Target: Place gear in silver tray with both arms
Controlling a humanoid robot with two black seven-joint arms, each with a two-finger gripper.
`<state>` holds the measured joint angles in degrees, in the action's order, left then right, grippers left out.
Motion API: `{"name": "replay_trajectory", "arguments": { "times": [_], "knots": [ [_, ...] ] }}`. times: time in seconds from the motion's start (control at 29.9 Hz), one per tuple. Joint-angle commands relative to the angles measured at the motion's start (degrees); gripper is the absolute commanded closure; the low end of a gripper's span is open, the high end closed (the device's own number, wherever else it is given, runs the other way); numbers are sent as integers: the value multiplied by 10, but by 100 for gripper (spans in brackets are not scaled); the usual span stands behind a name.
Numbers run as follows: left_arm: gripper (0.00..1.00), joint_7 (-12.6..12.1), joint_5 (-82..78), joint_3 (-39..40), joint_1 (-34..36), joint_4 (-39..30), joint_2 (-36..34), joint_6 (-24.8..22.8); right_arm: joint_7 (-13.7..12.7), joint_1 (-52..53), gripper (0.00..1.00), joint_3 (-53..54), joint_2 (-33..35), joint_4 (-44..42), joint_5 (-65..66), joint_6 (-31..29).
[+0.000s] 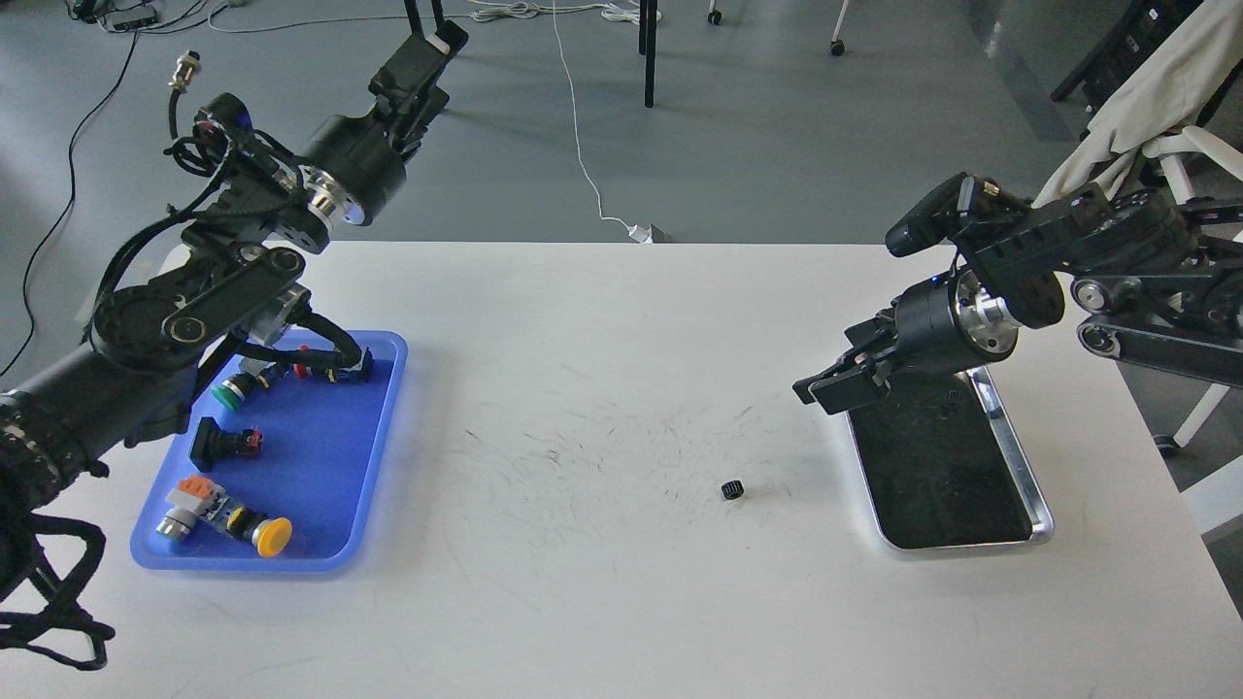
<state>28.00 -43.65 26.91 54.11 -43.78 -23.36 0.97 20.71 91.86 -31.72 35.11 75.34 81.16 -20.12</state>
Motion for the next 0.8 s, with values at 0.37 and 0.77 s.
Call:
{"name": "replay_trajectory", "arguments": {
  "times": [0.37,0.77],
  "knots": [
    [2,0,102,-3,-27,9,-87,-3,73,27,5,-55,-115,-13,77,0],
    [2,0,181,-1,-46,11,-116,-1,73,24,22,-142,-231,-104,101,0]
  ]
}}
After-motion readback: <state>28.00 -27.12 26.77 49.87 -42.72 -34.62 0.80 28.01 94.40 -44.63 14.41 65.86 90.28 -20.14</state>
